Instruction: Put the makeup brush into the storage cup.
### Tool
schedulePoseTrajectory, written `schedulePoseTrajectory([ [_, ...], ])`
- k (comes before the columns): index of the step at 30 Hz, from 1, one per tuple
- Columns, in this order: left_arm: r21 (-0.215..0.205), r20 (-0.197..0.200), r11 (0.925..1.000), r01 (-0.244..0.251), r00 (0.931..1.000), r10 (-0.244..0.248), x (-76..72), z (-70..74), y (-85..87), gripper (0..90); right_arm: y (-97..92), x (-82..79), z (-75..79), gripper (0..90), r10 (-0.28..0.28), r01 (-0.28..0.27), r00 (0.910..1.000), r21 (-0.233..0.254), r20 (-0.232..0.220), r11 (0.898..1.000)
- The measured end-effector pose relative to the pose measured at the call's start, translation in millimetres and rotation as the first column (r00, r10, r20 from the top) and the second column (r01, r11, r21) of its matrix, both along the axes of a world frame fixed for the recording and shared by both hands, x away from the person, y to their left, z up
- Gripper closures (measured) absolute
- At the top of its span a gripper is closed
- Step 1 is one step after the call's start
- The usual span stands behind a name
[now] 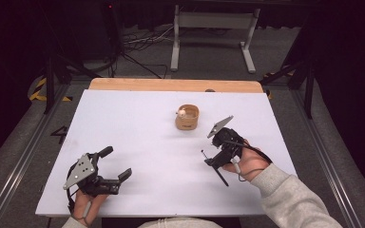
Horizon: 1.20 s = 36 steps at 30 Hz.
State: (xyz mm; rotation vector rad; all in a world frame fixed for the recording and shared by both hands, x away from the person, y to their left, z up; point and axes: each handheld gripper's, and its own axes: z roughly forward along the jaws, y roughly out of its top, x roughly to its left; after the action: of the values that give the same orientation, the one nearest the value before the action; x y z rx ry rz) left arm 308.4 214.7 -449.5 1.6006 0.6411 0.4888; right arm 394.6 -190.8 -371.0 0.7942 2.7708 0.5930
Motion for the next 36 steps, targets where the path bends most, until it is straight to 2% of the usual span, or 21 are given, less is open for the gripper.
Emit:
schedulePoseTrajectory([
  [2,-0.001,0.000,1.0000,-0.001,1.0000,0.001,0.3,-0.2,-0.2,0.1,0.5,0.3,0.2,11.5,0.003,-0.003,1.0000,-0.006,-0.003,1.000],
  [8,-0.001,-0.002,1.0000,-0.002,1.0000,0.002,0.3,-0.4,0.4,0.1,5.0,4.0,-3.3,11.4,-0.002,-0.002,0.9985,-0.067,-0.055,0.998],
  [12,-0.002,-0.003,1.0000,-0.001,1.0000,0.001,0.5,-0.5,0.4,0.1,6.5,5.7,-8.0,12.7,-0.014,0.008,0.9966,-0.073,-0.081,0.997],
  [16,-0.001,-0.003,1.0000,-0.001,1.0000,0.001,0.6,-0.4,0.3,0.1,7.7,7.5,-12.5,17.6,-0.037,0.029,0.9949,-0.085,-0.093,0.996],
  [19,-0.002,-0.003,1.0000,-0.002,1.0000,0.002,0.5,-0.5,0.1,0.1,9.0,8.7,-16.8,25.2,-0.061,0.051,0.9921,-0.097,-0.110,0.994],
  [28,0.001,-0.002,1.0000,-0.004,1.0000,0.004,0.5,-0.4,0.2,0.1,11.8,10.1,-28.2,31.2,-0.068,0.050,0.9870,-0.123,-0.145,0.991],
  [36,0.000,-0.002,1.0000,-0.004,1.0000,0.004,0.5,-0.5,-0.3,0.2,16.0,11.7,-38.4,45.9,-0.073,0.047,0.9834,-0.154,-0.166,0.987],
])
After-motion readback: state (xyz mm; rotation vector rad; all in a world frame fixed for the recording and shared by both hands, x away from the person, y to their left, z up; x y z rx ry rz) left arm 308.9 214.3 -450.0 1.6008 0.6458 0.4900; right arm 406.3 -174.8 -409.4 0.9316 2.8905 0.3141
